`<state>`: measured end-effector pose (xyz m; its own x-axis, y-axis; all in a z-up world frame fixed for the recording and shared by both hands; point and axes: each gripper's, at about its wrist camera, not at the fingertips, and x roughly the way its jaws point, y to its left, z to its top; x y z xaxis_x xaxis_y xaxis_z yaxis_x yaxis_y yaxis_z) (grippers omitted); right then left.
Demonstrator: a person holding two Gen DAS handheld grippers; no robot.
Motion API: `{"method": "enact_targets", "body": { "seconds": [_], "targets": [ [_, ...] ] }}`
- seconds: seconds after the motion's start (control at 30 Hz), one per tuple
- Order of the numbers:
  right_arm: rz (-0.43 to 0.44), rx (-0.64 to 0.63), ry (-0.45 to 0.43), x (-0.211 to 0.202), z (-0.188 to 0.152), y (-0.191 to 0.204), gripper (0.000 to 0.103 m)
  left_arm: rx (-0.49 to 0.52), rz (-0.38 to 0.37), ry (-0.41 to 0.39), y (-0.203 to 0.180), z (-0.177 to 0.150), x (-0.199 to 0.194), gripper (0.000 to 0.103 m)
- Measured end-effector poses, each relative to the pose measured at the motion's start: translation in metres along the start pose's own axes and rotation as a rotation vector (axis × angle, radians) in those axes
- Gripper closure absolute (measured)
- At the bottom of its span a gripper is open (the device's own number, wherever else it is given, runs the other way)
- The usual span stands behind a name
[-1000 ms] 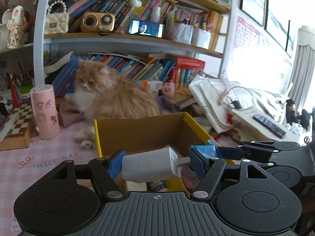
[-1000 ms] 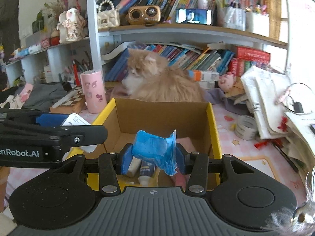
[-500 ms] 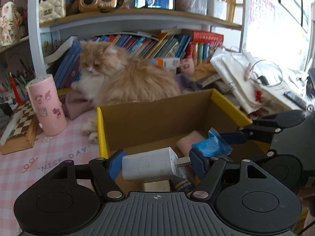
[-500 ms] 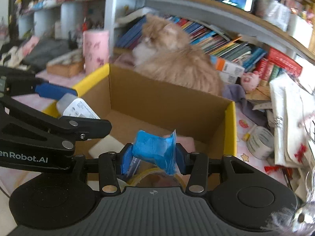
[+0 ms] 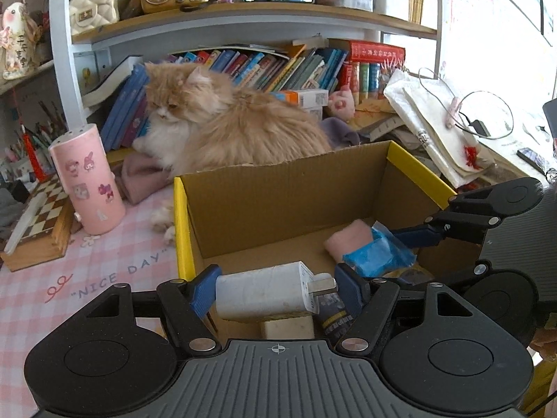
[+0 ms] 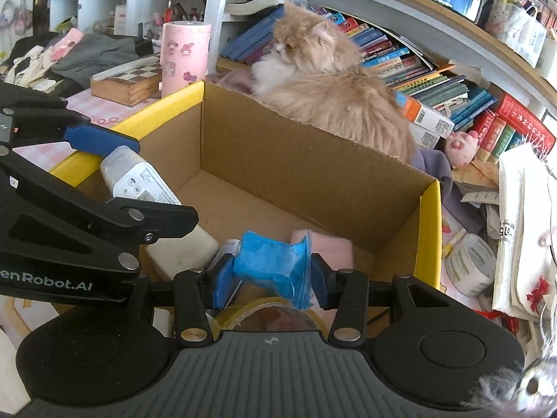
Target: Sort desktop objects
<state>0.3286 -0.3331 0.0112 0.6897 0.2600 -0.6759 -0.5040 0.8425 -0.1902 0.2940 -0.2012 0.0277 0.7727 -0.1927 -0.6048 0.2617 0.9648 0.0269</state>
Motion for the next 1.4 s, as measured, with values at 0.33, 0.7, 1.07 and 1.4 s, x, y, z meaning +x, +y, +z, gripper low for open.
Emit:
{"method": "enact_targets", "body": {
  "seconds": [0.33,0.7,1.07,1.4],
  "targets": [
    [-0.008,0.037,-0.094,-0.016,0.000,-0.005,0.045,-0.017,0.023,-0.148,-0.004,-0.001,-0.035,0.023],
    [-0.009,0.102,-0.191,-0.048,0.009,-0.004,0.040,-0.079,0.103,-0.245,0.006,-0.004,-0.075,0.021],
    [-0.045,0.199,-0.230,-0.084,-0.004,0.014,0.040,-0.146,0.170,-0.246,0.035,-0.030,-0.124,0.020],
    [-0.063,0.277,-0.204,-0.110,-0.022,0.048,0.039,-0.219,0.211,-0.248,0.058,-0.067,-0.165,0.015]
  ]
}}
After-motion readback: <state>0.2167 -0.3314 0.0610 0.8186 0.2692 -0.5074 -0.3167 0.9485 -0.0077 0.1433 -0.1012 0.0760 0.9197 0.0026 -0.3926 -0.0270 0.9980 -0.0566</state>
